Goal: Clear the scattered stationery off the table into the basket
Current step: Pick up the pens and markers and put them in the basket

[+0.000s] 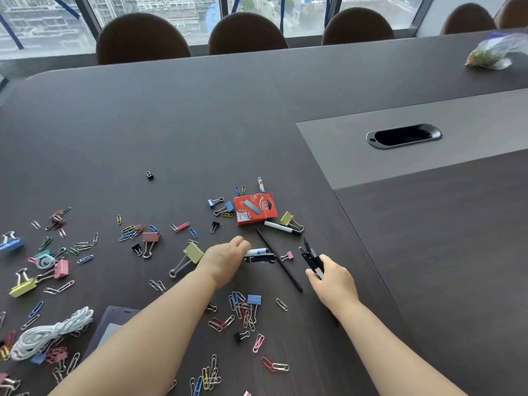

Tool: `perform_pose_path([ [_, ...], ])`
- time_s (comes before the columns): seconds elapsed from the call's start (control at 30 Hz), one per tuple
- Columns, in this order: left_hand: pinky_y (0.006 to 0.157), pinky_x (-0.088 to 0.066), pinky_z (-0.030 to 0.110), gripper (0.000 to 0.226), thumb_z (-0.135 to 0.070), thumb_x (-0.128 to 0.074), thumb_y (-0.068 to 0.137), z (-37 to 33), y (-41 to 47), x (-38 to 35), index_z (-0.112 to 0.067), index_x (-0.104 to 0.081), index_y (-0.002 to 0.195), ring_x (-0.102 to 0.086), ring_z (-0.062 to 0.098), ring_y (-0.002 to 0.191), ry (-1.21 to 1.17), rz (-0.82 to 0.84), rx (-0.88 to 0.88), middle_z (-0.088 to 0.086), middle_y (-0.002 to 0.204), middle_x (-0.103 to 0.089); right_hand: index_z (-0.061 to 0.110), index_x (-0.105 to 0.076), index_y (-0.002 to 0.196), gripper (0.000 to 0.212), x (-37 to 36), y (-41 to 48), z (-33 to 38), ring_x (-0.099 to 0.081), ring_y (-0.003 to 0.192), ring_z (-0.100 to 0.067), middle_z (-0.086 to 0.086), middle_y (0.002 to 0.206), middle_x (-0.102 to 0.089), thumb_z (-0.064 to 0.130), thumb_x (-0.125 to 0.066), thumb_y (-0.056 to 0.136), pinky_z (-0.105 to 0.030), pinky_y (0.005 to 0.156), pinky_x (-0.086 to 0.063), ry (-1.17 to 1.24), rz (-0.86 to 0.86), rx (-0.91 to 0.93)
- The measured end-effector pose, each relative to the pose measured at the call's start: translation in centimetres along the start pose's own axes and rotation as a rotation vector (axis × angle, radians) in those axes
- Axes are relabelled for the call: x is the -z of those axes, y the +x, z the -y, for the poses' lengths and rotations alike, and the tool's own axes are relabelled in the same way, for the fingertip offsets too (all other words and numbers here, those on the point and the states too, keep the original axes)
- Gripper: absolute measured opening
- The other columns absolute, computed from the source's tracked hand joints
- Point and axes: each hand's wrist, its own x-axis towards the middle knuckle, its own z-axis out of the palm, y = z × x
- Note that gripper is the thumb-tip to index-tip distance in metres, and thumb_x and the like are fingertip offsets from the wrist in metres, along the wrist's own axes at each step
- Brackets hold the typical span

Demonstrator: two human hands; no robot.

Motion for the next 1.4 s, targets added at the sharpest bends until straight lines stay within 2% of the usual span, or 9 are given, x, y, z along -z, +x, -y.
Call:
perform_pose_path([
  [0.17, 0.080, -0.043, 0.034, 0.034, -0.005, -0.049, 0.088, 1.3, -1.5, -0.4, -0.016, -0.048, 0.121, -0.052, 0.023, 0.108, -0.294, -0.187, 0.040, 0.001, 0.121, -0.056, 0.024, -0.053, 0.086, 0.005, -0.5, 1.0, 2.0, -0.065, 0.077, -0.028, -0.005, 0.085, -0.065, 0.027, -0.057, 0.085, -0.034, 0.070, -0.053, 0.106, 0.045, 0.006],
  [0.3, 0.075, -0.038, 0.030, 0.024, -0.024, -0.057, 0.088, 1.3, -2.4, 1.1, -0.020, -0.059, 0.112, -0.050, 0.020, 0.099, -0.474, -0.330, 0.156, -0.004, 0.092, -0.061, 0.020, -0.059, 0.093, 0.021, -0.9, 2.0, 3.9, -0.060, 0.088, -0.026, -0.004, 0.094, -0.066, 0.034, -0.065, 0.080, -0.031, 0.072, -0.047, 0.069, 0.076, 0.004],
  [0.4, 0.072, -0.031, 0.025, 0.023, -0.029, -0.057, 0.088, 1.2, -3.0, 1.8, -0.024, -0.062, 0.110, -0.046, 0.016, 0.094, -0.530, -0.314, 0.209, -0.009, 0.079, -0.048, 0.018, -0.058, 0.098, 0.030, -1.1, 2.4, 5.1, -0.059, 0.096, -0.026, -0.004, 0.103, -0.065, 0.038, -0.068, 0.078, -0.031, 0.075, -0.046, -0.002, 0.103, -0.005],
  [0.5, 0.070, -0.033, 0.026, 0.022, -0.033, -0.054, 0.090, 1.4, -3.4, 1.1, -0.027, -0.061, 0.109, -0.050, 0.017, 0.098, -0.510, -0.264, 0.212, -0.004, 0.091, -0.062, 0.017, -0.055, 0.102, 0.036, -1.4, 2.8, 5.8, -0.057, 0.102, -0.027, -0.004, 0.109, -0.062, 0.042, -0.067, 0.078, -0.032, 0.078, -0.045, -0.134, 0.174, -0.007],
  [0.63, 0.067, -0.036, 0.027, 0.019, -0.034, -0.051, 0.091, 1.9, -3.5, -0.1, -0.033, -0.061, 0.107, -0.053, 0.016, 0.094, -0.460, -0.273, 0.247, -0.007, 0.097, -0.066, 0.018, -0.053, 0.093, 0.023, -1.8, 2.9, 6.1, -0.057, 0.094, -0.026, -0.005, 0.105, -0.062, 0.039, -0.058, 0.084, -0.028, 0.070, -0.042, -0.240, 0.244, 0.011],
  [0.77, 0.069, -0.040, 0.031, 0.020, -0.027, -0.049, 0.091, 1.8, -3.2, -0.4, -0.025, -0.057, 0.109, -0.058, 0.025, 0.092, -0.521, -0.315, 0.376, 0.000, 0.101, -0.066, 0.016, -0.044, 0.085, 0.016, -1.1, 2.9, 5.7, -0.050, 0.079, -0.028, -0.007, 0.095, -0.060, 0.029, -0.054, 0.082, -0.029, 0.065, -0.038, -0.204, 0.165, 0.059],
  [0.9, 0.072, -0.040, 0.032, 0.023, -0.028, -0.048, 0.092, 2.1, -2.8, -0.4, -0.020, -0.055, 0.112, -0.056, 0.029, 0.093, -0.588, -0.342, 0.452, 0.005, 0.101, -0.065, 0.015, -0.043, 0.110, 0.029, -0.4, 4.0, 5.5, -0.057, 0.093, -0.033, -0.010, 0.103, -0.063, 0.023, -0.053, 0.084, -0.032, 0.069, -0.040, -0.205, 0.108, 0.145],
  [1.1, 0.076, -0.042, 0.034, 0.025, -0.033, -0.052, 0.090, 2.2, -2.3, -0.3, -0.017, -0.055, 0.109, -0.054, 0.028, 0.094, -0.651, -0.316, 0.485, 0.008, 0.098, -0.063, 0.020, -0.048, 0.115, 0.026, -0.8, 5.9, 6.3, -0.061, 0.095, -0.030, -0.010, 0.105, -0.065, 0.028, -0.051, 0.090, -0.033, 0.072, -0.047, -0.316, -0.019, 0.203],
  [1.4, 0.066, -0.040, 0.029, 0.019, -0.031, -0.051, 0.091, 2.2, -3.8, 0.1, -0.021, -0.057, 0.104, -0.051, 0.021, 0.079, -0.628, -0.301, 0.472, -0.002, 0.080, -0.052, 0.019, -0.057, 0.099, 0.021, -0.9, 6.8, 6.5, -0.059, 0.096, -0.027, -0.006, 0.104, -0.063, 0.037, -0.053, 0.087, -0.029, 0.068, -0.042, -0.390, 0.091, 0.101],
])
